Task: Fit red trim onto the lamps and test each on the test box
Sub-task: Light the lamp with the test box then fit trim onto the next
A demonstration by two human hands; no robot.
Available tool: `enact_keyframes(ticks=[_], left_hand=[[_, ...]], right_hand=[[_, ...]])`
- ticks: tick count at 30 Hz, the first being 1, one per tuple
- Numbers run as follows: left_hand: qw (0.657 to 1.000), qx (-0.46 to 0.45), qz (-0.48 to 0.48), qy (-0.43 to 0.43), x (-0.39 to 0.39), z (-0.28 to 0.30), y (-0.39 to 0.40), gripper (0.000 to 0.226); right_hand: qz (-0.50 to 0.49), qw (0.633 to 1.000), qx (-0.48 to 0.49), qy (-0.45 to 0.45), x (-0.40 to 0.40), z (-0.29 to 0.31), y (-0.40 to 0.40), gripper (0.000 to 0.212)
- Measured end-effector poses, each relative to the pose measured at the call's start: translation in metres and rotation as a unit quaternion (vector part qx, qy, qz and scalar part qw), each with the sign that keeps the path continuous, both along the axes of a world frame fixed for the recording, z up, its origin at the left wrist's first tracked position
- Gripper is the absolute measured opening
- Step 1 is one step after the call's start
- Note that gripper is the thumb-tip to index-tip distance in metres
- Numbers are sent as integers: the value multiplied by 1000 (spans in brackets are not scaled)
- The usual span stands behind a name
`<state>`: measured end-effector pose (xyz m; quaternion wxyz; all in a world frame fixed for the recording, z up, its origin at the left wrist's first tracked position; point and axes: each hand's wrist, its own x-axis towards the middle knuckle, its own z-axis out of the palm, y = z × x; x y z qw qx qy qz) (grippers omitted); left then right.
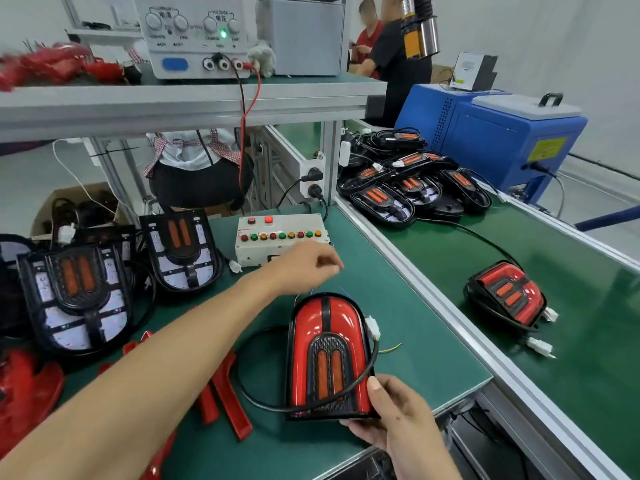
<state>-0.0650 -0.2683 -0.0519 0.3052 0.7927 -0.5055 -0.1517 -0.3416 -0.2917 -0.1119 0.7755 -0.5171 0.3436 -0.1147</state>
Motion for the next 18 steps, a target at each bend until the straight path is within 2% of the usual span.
enact_keyframes(ticks=[2, 4, 7, 10, 14, 18], left_hand=[[991, 73, -106, -21, -19, 14, -2, 26], [975, 143, -164, -36, -37, 23, -6, 37], [953, 226, -201, -37, -59, 27, -14, 53], [937, 286, -189, -71, -72, 27, -17, 51], [946, 258, -187, -63, -74, 27, -16, 34], [955, 209, -193, -81, -69, 32, -12, 29]], right_hand=[[24, 1000, -13, 12, 0, 4, -6, 23], [31, 999, -17, 20, 0, 7, -10, 24], [33, 999, -15, 23, 1, 10, -12, 25], [36, 999, -17, 29, 2, 11, -14, 26], [49, 998, -27, 42, 2, 11, -16, 27], [70, 995, -39, 59, 3, 11, -21, 27]])
